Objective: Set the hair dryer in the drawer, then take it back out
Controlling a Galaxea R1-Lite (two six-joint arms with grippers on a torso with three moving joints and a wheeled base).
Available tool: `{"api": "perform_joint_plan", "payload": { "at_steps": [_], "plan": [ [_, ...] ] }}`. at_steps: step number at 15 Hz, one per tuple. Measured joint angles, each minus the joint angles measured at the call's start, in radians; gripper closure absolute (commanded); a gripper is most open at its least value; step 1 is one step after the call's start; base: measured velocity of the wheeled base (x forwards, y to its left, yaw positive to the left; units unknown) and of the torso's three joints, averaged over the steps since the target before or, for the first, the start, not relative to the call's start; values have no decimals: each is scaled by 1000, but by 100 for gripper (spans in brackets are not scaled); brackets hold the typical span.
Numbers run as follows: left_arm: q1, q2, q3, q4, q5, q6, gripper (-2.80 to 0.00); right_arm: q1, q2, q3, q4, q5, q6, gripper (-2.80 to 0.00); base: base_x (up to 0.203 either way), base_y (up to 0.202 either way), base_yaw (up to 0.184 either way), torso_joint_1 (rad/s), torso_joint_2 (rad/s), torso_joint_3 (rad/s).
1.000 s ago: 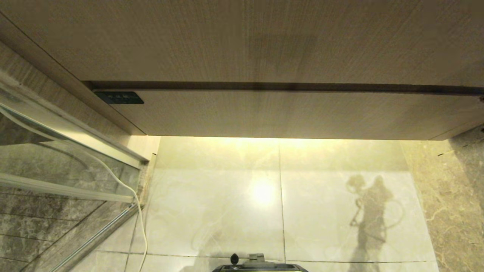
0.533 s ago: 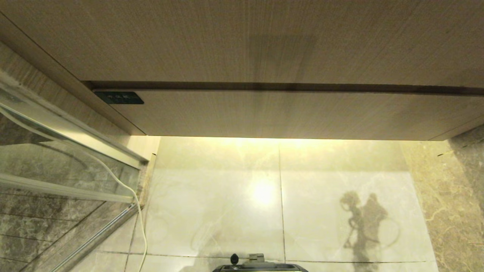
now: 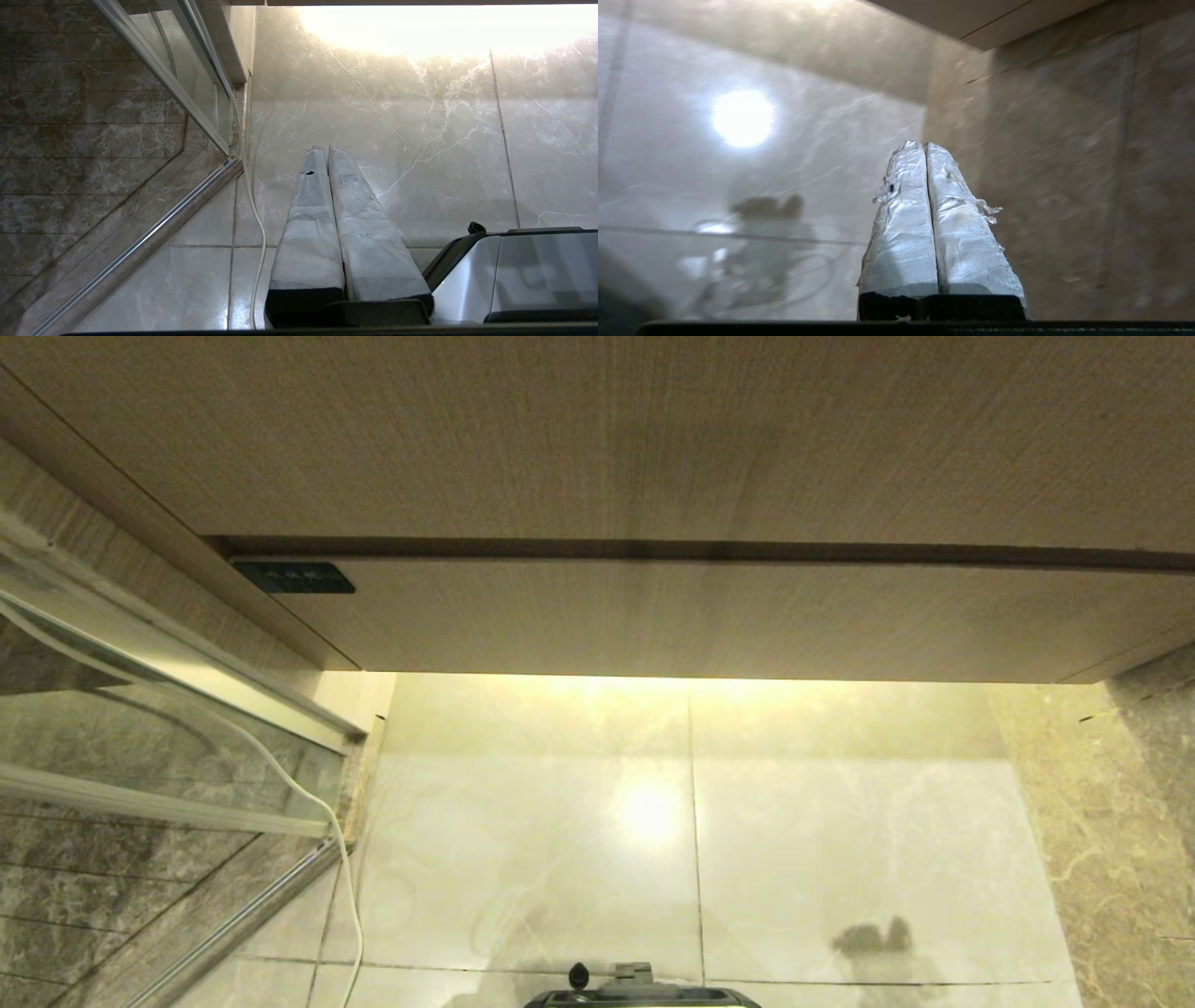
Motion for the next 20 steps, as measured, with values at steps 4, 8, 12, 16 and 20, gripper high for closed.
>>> {"api": "perform_joint_plan", "payload": {
  "at_steps": [4,8,12,16,20],
  "plan": [
    [0,0,0,0,0,0,0,118,-308,134,21,35,162,0,0,0,0,0,0,0],
    [0,0,0,0,0,0,0,264,-590,249,117,122,369,0,0,0,0,0,0,0],
    [0,0,0,0,0,0,0,295,-653,258,160,139,430,0,0,0,0,0,0,0],
    [0,0,0,0,0,-1,0,297,-666,260,159,135,443,0,0,0,0,0,0,0],
    [0,0,0,0,0,-1,0,297,-667,260,160,136,437,0,0,0,0,0,0,0]
  ]
}}
